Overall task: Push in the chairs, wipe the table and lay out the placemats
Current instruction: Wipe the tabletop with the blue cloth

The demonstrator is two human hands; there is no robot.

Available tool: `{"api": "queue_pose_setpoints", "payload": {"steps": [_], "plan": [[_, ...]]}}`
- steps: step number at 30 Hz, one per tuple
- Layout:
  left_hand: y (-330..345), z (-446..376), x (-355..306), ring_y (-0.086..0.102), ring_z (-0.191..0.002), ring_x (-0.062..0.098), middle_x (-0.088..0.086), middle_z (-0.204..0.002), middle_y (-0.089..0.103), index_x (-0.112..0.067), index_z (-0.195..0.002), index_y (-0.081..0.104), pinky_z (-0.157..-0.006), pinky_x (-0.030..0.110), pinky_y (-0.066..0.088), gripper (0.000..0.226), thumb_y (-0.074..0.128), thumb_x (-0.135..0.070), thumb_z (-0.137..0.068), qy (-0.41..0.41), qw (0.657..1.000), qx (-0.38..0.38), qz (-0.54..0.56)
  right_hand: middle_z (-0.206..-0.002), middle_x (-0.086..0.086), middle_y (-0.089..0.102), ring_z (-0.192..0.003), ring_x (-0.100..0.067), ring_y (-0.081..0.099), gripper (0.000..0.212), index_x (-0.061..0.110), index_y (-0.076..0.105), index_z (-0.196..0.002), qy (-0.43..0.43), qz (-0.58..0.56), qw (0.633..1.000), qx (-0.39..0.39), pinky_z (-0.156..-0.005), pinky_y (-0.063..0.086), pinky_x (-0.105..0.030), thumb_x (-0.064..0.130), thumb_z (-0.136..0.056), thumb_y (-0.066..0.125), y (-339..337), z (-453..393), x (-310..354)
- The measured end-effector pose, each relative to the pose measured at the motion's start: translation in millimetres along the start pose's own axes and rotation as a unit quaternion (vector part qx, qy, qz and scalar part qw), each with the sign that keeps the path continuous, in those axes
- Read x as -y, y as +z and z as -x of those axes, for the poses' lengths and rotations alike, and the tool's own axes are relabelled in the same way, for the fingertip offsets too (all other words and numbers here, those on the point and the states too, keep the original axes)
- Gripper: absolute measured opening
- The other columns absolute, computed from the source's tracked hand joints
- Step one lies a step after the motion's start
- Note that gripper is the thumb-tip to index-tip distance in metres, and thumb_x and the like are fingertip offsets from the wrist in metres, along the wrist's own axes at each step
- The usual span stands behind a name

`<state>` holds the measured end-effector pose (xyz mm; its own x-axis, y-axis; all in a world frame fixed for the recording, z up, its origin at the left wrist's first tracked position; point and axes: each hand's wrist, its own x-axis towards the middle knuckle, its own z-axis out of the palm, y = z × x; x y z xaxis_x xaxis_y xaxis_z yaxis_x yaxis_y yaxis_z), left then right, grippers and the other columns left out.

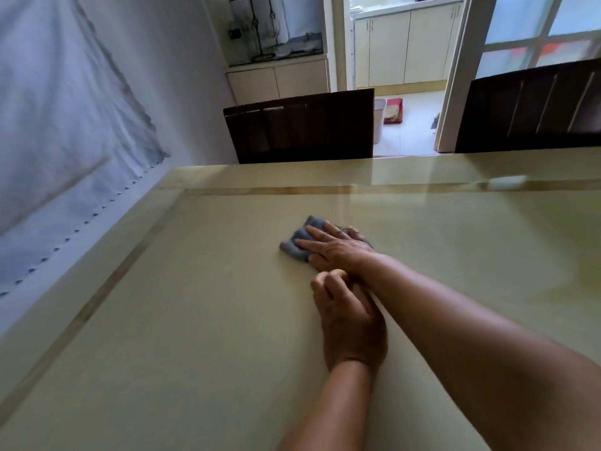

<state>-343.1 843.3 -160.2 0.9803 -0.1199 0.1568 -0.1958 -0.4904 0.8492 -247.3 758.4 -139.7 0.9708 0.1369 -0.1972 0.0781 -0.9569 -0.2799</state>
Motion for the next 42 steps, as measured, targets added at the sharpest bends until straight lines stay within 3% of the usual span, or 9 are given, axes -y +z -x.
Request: {"api": "queue_pose_setpoints", "payload": {"steps": [8, 12, 17, 20, 22, 25, 35, 39, 42], "plan": [[-7, 6, -6, 0.047, -0.097, 0.035, 0.023, -0.101, 0.05, 0.001, -0.089, 0.054, -0.091, 0.039, 0.033, 0.05, 0.023, -0.036, -0.077, 0.04, 0.998, -0.016, -0.036, -0.158, 0.016, -0.012, -0.145, -0.014, -0.017, 0.064, 0.047, 0.001, -0.147, 0.047, 0.006, 0.999, 0.015, -0.12, -0.005, -0.042, 0.059, -0.094, 0.035, 18, 87, -9], [-17, 28, -7, 0.055, -0.084, 0.038, 0.021, -0.089, 0.059, -0.004, -0.081, 0.058, -0.081, 0.041, 0.026, 0.045, 0.025, -0.034, -0.078, 0.07, 0.987, -0.024, -0.143, -0.16, 0.006, -0.012, -0.146, -0.014, -0.016, 0.08, 0.024, -0.003, -0.151, 0.015, 0.06, 0.996, 0.06, -0.117, -0.01, -0.034, 0.044, -0.093, 0.049, 30, 134, 24], [-35, 61, -26, 0.049, -0.101, 0.034, 0.019, -0.103, 0.064, -0.005, -0.087, 0.062, -0.091, 0.036, 0.032, 0.049, 0.023, -0.034, -0.078, -0.019, 0.996, 0.032, -0.085, -0.118, 0.02, 0.065, -0.117, -0.012, 0.06, 0.044, 0.039, 0.069, -0.109, -0.048, 0.05, 0.997, -0.032, -0.106, 0.032, -0.032, 0.057, -0.08, 0.041, 51, 207, 48], [-29, 88, -49, 0.048, -0.107, 0.033, 0.019, -0.109, 0.062, -0.004, -0.093, 0.062, -0.095, 0.035, 0.032, 0.048, 0.026, -0.031, -0.08, -0.033, 0.993, 0.081, -0.078, -0.15, 0.022, 0.027, -0.143, -0.007, 0.012, 0.08, 0.042, 0.04, -0.139, -0.02, 0.044, 0.998, -0.038, -0.117, 0.0, -0.03, 0.069, -0.083, -0.009, 61, 246, 40], [-18, 109, -61, 0.048, -0.109, 0.034, 0.019, -0.11, 0.06, -0.004, -0.096, 0.061, -0.097, 0.036, 0.034, 0.033, 0.035, -0.024, -0.09, -0.033, 0.991, 0.11, -0.071, -0.15, 0.02, -0.011, -0.143, -0.007, -0.016, 0.078, 0.039, 0.01, -0.149, 0.049, 0.014, 0.998, -0.024, -0.116, -0.01, -0.031, 0.074, -0.081, -0.007, 64, 273, 24], [-6, 145, -76, 0.048, -0.112, 0.031, 0.017, -0.114, 0.058, -0.006, -0.104, 0.06, -0.098, 0.034, 0.035, 0.022, 0.044, -0.014, -0.091, -0.014, 0.986, 0.15, -0.065, -0.155, 0.018, -0.016, -0.145, -0.009, -0.015, 0.055, 0.045, -0.004, -0.147, 0.156, -0.019, 0.987, -0.038, -0.117, -0.006, -0.035, 0.056, -0.096, 0.016, 62, 317, -11], [-3, 242, -83, 0.045, -0.122, 0.024, 0.007, -0.131, 0.053, -0.013, -0.122, 0.054, -0.104, 0.028, 0.03, 0.032, 0.04, -0.014, -0.094, 0.027, 0.968, 0.191, -0.163, -0.159, 0.007, -0.016, -0.147, -0.016, -0.012, 0.054, 0.036, 0.0, -0.151, 0.444, -0.049, 0.893, -0.056, -0.118, -0.002, -0.043, 0.045, -0.1, 0.018, 59, 485, -137], [9, 268, -102, 0.043, -0.121, 0.024, 0.007, -0.13, 0.052, -0.013, -0.122, 0.054, -0.103, 0.029, 0.03, 0.032, 0.038, -0.013, -0.095, 0.004, 0.972, 0.166, -0.168, -0.157, 0.006, -0.024, -0.145, -0.022, -0.02, 0.055, 0.036, -0.008, -0.15, 0.452, -0.08, 0.887, -0.046, -0.116, -0.008, -0.048, 0.044, -0.101, 0.014, 64, 481, -116], [24, 284, -119, 0.043, -0.12, 0.026, 0.009, -0.13, 0.052, -0.012, -0.122, 0.053, -0.103, 0.029, 0.029, 0.032, 0.037, -0.011, -0.094, -0.001, 0.973, 0.165, -0.162, -0.155, 0.005, -0.028, -0.143, -0.024, -0.025, 0.056, 0.034, -0.012, -0.149, 0.332, -0.068, 0.941, -0.016, -0.115, -0.012, -0.047, 0.044, -0.101, 0.016, 80, 474, -68]]}}
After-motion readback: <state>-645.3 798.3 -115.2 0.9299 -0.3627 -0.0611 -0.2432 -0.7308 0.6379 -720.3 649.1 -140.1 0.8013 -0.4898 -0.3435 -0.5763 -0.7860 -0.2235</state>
